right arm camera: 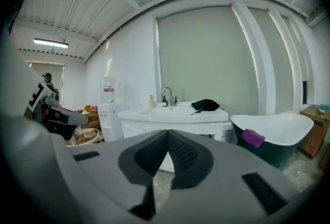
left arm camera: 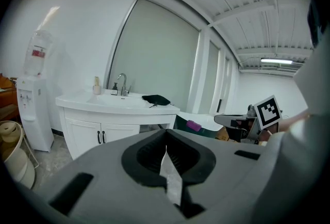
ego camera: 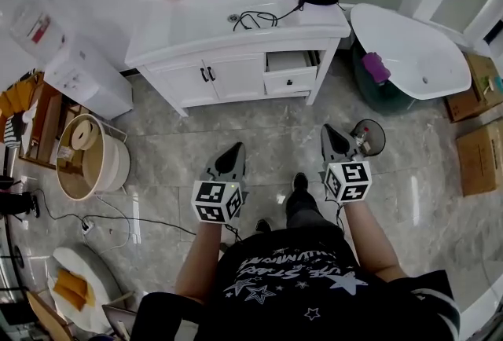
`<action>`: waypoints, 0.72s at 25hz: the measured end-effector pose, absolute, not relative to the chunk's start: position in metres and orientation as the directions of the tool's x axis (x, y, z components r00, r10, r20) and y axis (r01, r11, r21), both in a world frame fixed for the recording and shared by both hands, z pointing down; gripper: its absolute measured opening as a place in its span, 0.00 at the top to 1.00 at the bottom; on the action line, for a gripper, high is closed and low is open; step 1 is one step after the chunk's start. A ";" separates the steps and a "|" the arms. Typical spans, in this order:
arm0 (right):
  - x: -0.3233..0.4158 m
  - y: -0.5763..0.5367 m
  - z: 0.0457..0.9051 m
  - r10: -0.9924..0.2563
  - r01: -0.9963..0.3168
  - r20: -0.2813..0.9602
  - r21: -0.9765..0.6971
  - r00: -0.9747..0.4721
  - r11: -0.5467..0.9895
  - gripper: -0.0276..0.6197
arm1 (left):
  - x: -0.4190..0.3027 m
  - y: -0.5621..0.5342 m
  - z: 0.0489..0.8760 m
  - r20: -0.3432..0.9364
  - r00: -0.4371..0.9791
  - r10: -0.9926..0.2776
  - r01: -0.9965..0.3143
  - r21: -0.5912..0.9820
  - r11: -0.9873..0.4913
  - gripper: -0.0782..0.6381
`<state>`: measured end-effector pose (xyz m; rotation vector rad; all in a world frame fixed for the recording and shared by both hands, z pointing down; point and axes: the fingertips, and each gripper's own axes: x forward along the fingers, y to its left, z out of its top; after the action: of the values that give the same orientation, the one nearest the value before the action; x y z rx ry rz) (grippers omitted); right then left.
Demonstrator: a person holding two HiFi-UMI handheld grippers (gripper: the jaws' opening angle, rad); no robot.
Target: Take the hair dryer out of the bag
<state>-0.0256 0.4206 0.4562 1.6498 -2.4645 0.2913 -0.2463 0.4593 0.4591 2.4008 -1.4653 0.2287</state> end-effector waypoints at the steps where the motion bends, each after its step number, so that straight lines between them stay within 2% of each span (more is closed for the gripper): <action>1: -0.021 0.411 0.457 -0.892 -0.924 0.241 -0.075 -0.381 0.374 0.95 | -0.242 0.450 0.459 0.302 0.457 -0.837 -0.889 0.183 -0.420 0.87; 3: -0.010 0.390 0.459 -0.887 -0.920 0.247 -0.081 -0.391 0.383 0.95 | -0.230 0.431 0.461 0.314 0.454 -0.834 -0.891 0.180 -0.417 0.80; 6: 0.006 0.359 0.463 -0.879 -0.915 0.258 -0.069 -0.400 0.397 0.95 | -0.210 0.402 0.466 0.328 0.458 -0.826 -0.889 0.181 -0.421 0.77; 8: 0.017 0.337 0.465 -0.873 -0.912 0.265 -0.071 -0.409 0.405 0.88 | -0.195 0.381 0.469 0.337 0.465 -0.819 -0.886 0.176 -0.430 0.73; 10: 0.029 0.317 0.466 -0.870 -0.911 0.270 -0.082 -0.412 0.405 0.88 | -0.181 0.360 0.469 0.344 0.471 -0.812 -0.882 0.168 -0.441 0.68; 15: 0.058 0.274 0.467 -0.867 -0.909 0.277 -0.086 -0.415 0.408 0.86 | -0.147 0.316 0.460 0.342 0.489 -0.802 -0.871 0.148 -0.468 0.65; 18: 0.071 0.253 0.465 -0.861 -0.902 0.270 -0.091 -0.430 0.422 0.80 | -0.134 0.292 0.456 0.342 0.483 -0.806 -0.874 0.128 -0.469 0.60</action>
<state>0.0706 0.2534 0.4653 1.5631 -2.4903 0.3319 -0.1343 0.2917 0.4560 2.4474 -1.4265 0.3387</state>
